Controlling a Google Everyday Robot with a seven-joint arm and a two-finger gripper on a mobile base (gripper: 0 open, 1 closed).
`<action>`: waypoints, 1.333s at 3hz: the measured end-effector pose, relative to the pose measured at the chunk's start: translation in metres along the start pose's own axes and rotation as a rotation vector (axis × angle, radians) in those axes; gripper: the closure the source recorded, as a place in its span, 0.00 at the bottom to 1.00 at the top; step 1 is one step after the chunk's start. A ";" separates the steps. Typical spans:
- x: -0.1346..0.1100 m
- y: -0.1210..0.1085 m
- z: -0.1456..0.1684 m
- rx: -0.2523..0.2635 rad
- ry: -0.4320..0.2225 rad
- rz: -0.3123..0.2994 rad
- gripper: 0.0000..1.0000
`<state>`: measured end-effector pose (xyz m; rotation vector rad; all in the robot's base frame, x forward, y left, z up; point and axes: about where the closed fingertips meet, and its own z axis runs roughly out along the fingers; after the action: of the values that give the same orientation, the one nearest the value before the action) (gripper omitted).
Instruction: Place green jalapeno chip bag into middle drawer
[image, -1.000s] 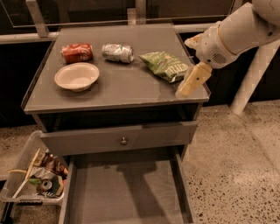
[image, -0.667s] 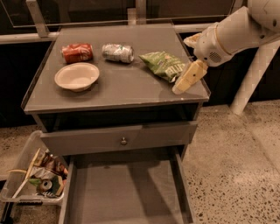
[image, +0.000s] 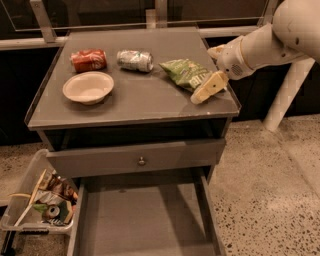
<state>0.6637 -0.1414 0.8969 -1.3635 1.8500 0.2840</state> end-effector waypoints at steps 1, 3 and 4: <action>-0.002 -0.009 0.022 0.012 0.002 0.011 0.00; 0.001 -0.014 0.060 0.040 0.091 0.008 0.00; 0.011 -0.014 0.075 0.026 0.145 0.040 0.00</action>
Offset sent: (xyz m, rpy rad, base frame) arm 0.0509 0.0372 -0.0262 -0.0917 -0.0235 -0.0588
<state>0.7100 -0.1100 0.8441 -1.3614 1.9950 0.1858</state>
